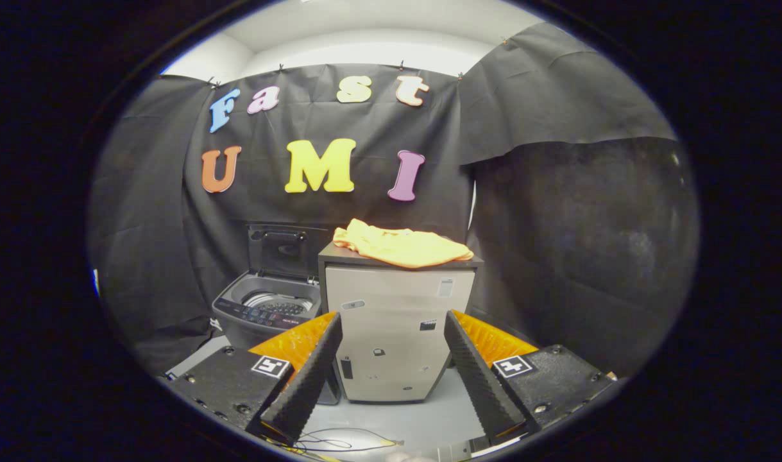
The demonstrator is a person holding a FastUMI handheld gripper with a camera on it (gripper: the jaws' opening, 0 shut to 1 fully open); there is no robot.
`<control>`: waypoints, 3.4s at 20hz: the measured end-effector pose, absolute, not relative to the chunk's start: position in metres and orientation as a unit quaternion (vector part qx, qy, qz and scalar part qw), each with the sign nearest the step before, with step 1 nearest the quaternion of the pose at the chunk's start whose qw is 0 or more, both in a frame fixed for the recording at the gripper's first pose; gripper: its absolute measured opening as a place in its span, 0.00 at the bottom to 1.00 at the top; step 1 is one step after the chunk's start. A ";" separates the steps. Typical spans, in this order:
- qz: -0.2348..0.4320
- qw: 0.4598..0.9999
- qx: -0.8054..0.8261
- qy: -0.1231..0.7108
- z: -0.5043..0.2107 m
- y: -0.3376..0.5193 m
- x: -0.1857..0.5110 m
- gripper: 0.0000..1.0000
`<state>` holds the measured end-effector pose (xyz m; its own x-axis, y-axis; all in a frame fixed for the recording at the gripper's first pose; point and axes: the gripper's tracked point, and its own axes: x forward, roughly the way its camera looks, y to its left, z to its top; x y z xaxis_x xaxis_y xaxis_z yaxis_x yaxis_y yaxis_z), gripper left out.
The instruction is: Put the clothes into the washing machine and then close the washing machine lid.
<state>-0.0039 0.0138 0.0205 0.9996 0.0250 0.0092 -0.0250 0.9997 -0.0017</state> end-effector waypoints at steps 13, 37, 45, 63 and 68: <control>0.006 1.000 0.010 0.000 0.021 0.014 -0.005 1.00; 0.021 0.999 0.018 -0.023 0.176 0.014 0.177 1.00; 0.034 0.999 0.017 0.011 0.216 -0.001 0.291 1.00; 0.052 0.975 0.024 0.214 0.161 0.018 0.429 1.00; 0.046 0.958 0.014 0.284 0.127 0.020 0.437 1.00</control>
<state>0.4365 0.0200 0.1273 0.8347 0.0968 -0.5421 -0.0805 0.9953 0.0538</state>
